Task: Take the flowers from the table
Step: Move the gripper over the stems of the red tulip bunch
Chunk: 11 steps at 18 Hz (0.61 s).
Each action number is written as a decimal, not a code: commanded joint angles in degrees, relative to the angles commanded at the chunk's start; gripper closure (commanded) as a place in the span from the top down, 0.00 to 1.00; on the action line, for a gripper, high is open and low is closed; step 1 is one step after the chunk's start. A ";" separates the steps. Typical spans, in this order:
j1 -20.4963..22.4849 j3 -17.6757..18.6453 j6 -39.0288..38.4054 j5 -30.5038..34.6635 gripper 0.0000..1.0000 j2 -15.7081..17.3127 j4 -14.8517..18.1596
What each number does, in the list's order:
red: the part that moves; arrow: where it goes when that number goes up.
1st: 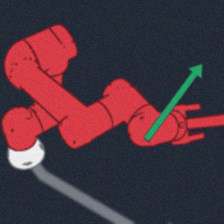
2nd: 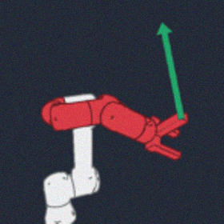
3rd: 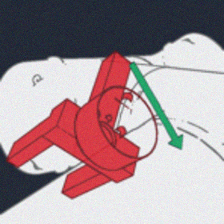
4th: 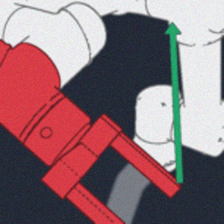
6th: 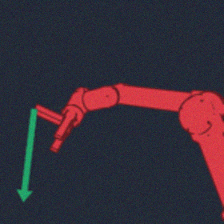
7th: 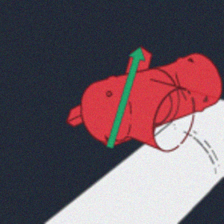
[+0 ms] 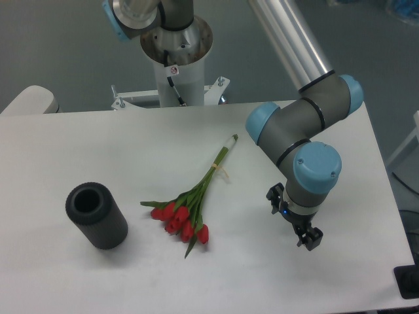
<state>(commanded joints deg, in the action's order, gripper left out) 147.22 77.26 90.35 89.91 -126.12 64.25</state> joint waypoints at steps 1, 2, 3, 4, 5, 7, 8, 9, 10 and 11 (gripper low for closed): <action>0.00 0.09 -0.09 0.00 1.00 0.09 0.00; -0.09 0.26 -0.17 0.00 1.00 0.18 0.00; -0.26 0.52 -0.26 0.00 1.00 0.26 0.00; -0.79 0.53 -0.44 0.00 1.00 0.35 0.09; -1.14 0.79 -0.96 0.00 1.00 0.53 0.09; -1.41 1.58 -2.02 -0.17 1.00 0.79 0.00; -1.32 2.10 -2.11 -0.78 1.00 1.23 0.00; -1.32 2.72 -2.20 -0.96 1.00 1.67 0.00; -1.41 3.25 -2.89 -1.40 1.00 1.93 -0.09; -1.58 4.30 -4.03 -2.02 1.00 2.63 -0.17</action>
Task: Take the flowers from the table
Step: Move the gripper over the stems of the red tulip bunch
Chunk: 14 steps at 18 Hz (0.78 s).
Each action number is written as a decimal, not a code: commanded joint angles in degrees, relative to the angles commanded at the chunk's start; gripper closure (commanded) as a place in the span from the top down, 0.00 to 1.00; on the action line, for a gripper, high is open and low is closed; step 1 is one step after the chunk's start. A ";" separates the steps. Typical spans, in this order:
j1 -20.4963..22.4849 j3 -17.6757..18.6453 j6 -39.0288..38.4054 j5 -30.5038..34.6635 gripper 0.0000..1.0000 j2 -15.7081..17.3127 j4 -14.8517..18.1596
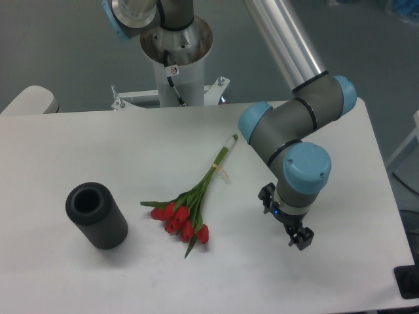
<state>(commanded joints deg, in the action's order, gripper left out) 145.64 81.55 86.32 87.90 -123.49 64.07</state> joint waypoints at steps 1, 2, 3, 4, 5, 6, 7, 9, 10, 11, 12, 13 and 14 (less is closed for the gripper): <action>-0.70 1.05 -1.06 -0.18 1.00 0.88 0.00; -1.14 2.37 -1.41 -0.18 1.00 1.76 0.00; -1.32 3.86 -1.42 -0.18 1.00 3.07 0.00; -1.84 6.40 -1.59 -0.27 1.00 4.91 0.00; -2.54 8.25 -1.94 -0.27 1.00 6.06 -0.09; -2.99 10.01 -2.73 -0.27 1.00 7.03 -0.26; -3.08 11.77 -3.95 -0.27 1.00 7.91 -0.35; -4.82 13.36 -7.90 -0.09 1.00 8.53 -0.44; -6.66 13.72 -10.18 0.34 1.00 8.45 -0.53; -7.99 14.24 -12.56 0.52 1.00 8.36 -0.88; -8.43 15.12 -14.58 0.52 1.00 8.53 -0.88; -8.53 15.91 -16.34 0.52 1.00 8.71 -1.40; -8.61 16.53 -18.10 0.43 1.00 8.97 -2.10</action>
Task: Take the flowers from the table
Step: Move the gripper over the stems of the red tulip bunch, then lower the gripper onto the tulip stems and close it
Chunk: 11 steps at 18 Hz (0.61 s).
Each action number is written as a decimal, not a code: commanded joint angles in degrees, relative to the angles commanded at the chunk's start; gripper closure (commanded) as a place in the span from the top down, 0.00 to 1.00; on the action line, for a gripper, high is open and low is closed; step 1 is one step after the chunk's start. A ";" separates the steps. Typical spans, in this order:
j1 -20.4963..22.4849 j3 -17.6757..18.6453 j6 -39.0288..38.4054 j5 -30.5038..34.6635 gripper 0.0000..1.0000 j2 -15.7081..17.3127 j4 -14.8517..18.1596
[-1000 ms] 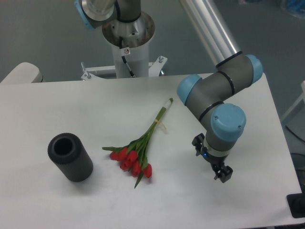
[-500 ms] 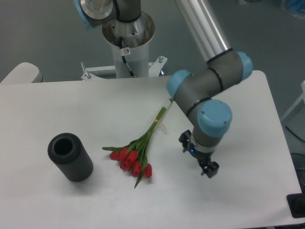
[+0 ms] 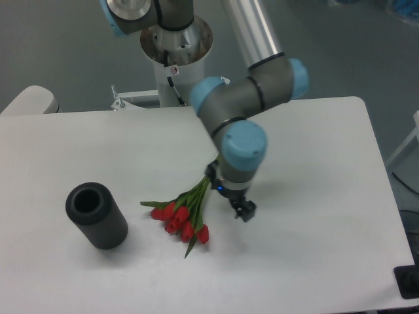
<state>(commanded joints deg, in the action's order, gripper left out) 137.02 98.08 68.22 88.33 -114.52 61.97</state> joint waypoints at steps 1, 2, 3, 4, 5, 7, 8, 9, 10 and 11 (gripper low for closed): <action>0.00 0.70 -1.41 0.00 1.00 0.00 -0.96; -0.09 1.41 -2.38 0.00 1.00 0.00 -2.02; 0.00 1.93 -2.65 0.00 1.00 0.00 -2.81; 0.00 2.29 -2.57 0.00 1.00 0.09 -3.17; 0.00 2.38 -2.65 0.09 1.00 0.09 -3.17; 0.00 2.82 -2.74 0.26 1.00 0.00 -3.17; 0.00 2.99 -2.74 0.26 1.00 -0.08 -3.17; 0.00 3.26 -2.74 0.26 1.00 -0.09 -3.17; 0.09 3.61 -2.74 0.26 1.00 0.00 -3.17; 0.09 3.87 -2.74 0.35 1.00 0.00 -3.17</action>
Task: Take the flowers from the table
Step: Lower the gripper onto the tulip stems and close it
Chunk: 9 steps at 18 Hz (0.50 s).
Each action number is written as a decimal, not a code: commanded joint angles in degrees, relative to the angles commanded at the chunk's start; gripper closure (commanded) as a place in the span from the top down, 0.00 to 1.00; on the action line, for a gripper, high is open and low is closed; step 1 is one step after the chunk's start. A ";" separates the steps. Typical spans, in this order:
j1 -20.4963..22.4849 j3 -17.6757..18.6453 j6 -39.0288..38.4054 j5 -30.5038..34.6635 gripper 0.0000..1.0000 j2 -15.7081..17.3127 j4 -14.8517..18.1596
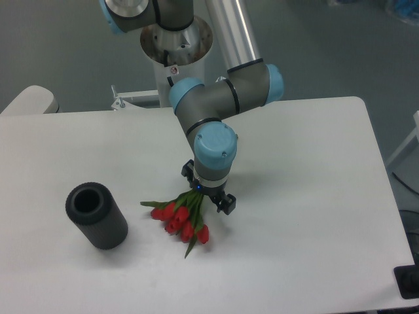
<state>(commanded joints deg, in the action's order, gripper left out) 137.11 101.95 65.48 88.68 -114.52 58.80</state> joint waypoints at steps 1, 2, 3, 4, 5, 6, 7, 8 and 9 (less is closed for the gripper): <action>0.00 0.26 0.00 0.00 1.00 0.00 0.00; 0.00 0.53 0.00 0.00 1.00 0.09 0.09; 0.00 0.79 -0.09 0.00 1.00 0.00 0.17; -0.09 0.88 -0.09 0.00 1.00 0.00 0.18; -0.09 1.40 -0.09 0.00 1.00 0.00 0.09; -0.09 1.84 -0.09 0.00 1.00 0.00 0.09; -0.09 2.02 -0.09 -0.09 1.00 0.00 0.00; -0.09 2.02 -0.09 0.00 1.00 0.00 0.09; -0.09 2.11 -0.09 0.00 1.00 0.00 0.09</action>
<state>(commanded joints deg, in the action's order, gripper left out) 137.02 104.06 65.39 88.68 -114.52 58.89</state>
